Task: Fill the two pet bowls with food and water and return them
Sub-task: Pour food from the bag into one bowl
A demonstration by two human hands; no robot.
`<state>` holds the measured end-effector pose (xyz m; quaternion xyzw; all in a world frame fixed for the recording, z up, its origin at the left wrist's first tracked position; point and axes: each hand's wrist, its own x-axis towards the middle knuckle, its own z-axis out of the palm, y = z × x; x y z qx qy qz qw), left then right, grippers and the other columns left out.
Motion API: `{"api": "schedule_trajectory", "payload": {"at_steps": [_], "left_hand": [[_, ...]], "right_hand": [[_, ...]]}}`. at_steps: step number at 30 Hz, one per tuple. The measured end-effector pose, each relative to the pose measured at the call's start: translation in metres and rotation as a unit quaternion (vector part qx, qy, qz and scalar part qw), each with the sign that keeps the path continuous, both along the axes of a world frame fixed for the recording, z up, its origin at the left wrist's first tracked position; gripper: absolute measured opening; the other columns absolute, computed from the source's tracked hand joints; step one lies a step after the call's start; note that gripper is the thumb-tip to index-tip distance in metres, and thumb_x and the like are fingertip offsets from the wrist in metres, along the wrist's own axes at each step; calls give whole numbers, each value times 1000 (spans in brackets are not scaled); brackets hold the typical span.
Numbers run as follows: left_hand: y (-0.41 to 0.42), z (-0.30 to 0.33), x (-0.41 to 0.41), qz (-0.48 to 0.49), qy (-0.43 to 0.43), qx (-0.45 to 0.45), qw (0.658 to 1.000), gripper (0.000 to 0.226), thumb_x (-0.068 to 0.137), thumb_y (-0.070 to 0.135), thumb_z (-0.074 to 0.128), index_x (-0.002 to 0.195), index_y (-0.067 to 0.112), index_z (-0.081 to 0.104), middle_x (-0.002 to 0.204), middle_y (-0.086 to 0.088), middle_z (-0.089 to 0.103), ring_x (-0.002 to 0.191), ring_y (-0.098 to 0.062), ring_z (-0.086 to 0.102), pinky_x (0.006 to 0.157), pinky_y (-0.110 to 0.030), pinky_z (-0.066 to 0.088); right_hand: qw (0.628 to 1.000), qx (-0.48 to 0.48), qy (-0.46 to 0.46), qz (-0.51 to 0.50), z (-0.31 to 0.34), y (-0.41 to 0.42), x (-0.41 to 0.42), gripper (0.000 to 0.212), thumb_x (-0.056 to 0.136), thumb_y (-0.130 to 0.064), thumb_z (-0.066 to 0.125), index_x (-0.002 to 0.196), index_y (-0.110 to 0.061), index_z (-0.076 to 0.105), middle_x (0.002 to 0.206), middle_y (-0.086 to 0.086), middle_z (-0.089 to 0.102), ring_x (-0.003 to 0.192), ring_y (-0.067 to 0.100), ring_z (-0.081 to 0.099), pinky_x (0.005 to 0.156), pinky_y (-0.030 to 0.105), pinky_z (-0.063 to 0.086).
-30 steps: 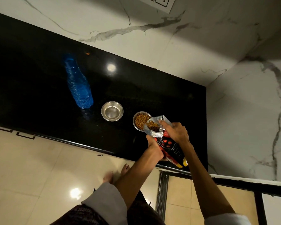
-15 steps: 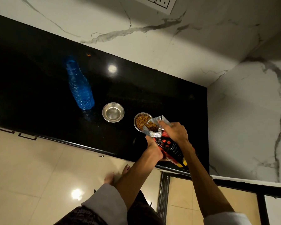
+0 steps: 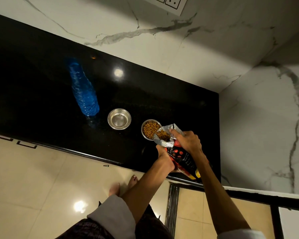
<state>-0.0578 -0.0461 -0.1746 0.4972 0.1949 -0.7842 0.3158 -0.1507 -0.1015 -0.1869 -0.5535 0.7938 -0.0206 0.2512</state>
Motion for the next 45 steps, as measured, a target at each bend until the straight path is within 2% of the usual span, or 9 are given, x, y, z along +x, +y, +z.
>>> {"api": "schedule_trajectory", "payload": {"at_steps": [5,15,18,25,29,32,36,40,45], "left_hand": [[3,1,-3,10,9,17,1000,100,93,83,14,131,6,65,125,-23,67,125,-42,59,99,-58,44],[6,11,-3,36,29,24,999,101,91,85,17,142,9,58,145,-22,58,138,-42,49,116,-61,34],[6,8,-3,36,32,18,999,98,94,83,17,138,7,62,139,-23,61,134,-42,53,115,-61,37],[3,0,-8,14,31,5,999,101,92,84,16,126,5,68,126,-24,68,124,-43,60,105,-62,44],[2,1,-9,17,25,-1,1000,100,91,84,16,128,7,68,128,-24,67,125,-42,59,109,-61,43],[1,0,-10,19,18,-5,1000,98,91,85,19,127,8,69,129,-22,68,126,-41,59,111,-60,41],[2,-1,-9,14,8,-8,1000,96,92,83,19,127,8,70,126,-22,69,123,-40,60,110,-59,42],[1,2,-8,27,16,-20,999,103,86,91,20,120,10,73,121,-22,70,115,-40,62,103,-59,45],[4,5,-9,24,6,-8,1000,97,92,84,17,126,10,69,129,-22,68,123,-41,60,96,-57,45]], "right_hand": [[1000,-1,4,11,2,5,-2,70,89,-80,52,134,-28,66,136,10,66,125,36,59,106,48,46],[1000,6,9,-1,6,5,-2,74,86,-82,54,128,-23,70,132,12,68,123,37,60,103,46,46],[1000,-1,9,-3,5,4,-2,72,85,-83,54,120,-23,73,127,11,71,118,36,62,96,43,46],[1000,3,13,-3,7,3,-4,76,84,-84,55,124,-21,72,129,12,69,121,38,62,101,46,47],[1000,-1,14,-9,6,3,-7,75,86,-82,56,125,-20,72,130,13,69,120,38,62,102,46,47],[1000,-13,8,-14,4,4,-6,71,87,-80,57,116,-19,75,123,12,71,107,34,63,92,42,45],[1000,-8,9,-10,0,3,-7,72,84,-84,55,120,-24,74,125,9,71,117,35,63,96,43,47],[1000,-16,6,-14,-2,2,-8,71,83,-85,55,116,-25,75,123,9,72,115,35,64,90,39,44],[1000,-18,-8,-11,-2,2,-11,70,84,-82,57,114,-22,76,120,11,72,111,33,64,84,37,43]]}}
